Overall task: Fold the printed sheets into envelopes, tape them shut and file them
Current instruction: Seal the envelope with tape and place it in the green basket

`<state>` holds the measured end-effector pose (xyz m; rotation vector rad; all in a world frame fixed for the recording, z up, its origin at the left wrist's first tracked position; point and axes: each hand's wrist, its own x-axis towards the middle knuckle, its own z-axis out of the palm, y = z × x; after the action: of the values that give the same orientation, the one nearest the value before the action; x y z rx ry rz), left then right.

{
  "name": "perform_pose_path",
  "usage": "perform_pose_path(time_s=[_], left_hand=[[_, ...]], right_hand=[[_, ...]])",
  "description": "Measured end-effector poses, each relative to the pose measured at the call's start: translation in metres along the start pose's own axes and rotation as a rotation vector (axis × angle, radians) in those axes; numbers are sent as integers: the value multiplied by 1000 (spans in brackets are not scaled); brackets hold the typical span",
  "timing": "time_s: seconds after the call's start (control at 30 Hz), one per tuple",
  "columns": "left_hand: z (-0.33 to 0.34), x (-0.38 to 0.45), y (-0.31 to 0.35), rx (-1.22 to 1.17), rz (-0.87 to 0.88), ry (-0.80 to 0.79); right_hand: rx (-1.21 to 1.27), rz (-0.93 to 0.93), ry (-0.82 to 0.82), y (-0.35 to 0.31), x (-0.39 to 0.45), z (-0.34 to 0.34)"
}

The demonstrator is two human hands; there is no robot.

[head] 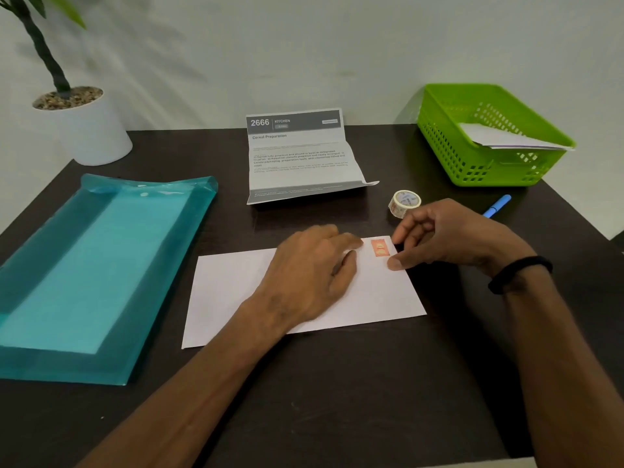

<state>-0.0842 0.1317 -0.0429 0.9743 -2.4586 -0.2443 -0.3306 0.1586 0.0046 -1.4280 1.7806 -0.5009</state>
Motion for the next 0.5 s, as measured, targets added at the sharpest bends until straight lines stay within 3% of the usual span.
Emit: perform_pose_path(time_s=[0.07, 0.17, 0.33, 0.5], left_hand=[[-15, -1, -9, 11, -109, -24], [-49, -10, -21, 87, -374, -310], [-91, -43, -31, 186, -502, -563], [-91, -47, -33, 193, -528, -563]], right_hand=[[15, 13, 2, 0, 1, -1], [24, 3, 43, 2, 1, 1], [21, -20, 95, 2, 0, 6], [101, -44, 180, 7, -10, 15]])
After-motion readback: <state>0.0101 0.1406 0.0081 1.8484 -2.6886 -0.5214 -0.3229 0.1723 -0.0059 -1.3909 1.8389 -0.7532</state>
